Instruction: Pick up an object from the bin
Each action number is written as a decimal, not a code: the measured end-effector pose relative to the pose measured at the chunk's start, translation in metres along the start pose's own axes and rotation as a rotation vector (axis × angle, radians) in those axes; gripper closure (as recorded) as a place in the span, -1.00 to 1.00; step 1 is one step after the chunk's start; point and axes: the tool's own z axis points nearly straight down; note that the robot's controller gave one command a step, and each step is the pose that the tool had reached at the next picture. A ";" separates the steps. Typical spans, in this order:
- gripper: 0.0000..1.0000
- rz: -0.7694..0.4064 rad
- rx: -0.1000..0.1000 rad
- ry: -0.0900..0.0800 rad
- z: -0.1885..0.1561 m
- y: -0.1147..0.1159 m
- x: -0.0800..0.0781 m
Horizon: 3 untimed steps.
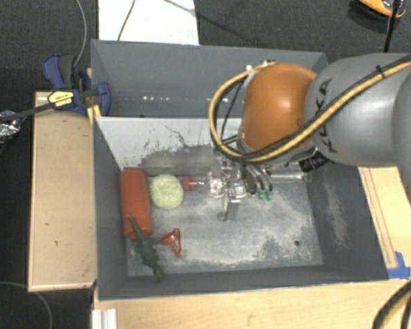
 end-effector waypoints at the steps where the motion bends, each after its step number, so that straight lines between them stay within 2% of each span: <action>1: -1.00 0.002 -0.001 -0.008 -0.005 0.000 -0.002; 2: -1.00 0.087 -0.001 -0.008 0.036 0.048 -0.008; 3: -1.00 0.253 -0.002 -0.005 0.032 0.075 -0.002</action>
Offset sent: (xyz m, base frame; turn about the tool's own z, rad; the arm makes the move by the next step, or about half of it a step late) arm 0.0089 0.1061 -0.0870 0.1664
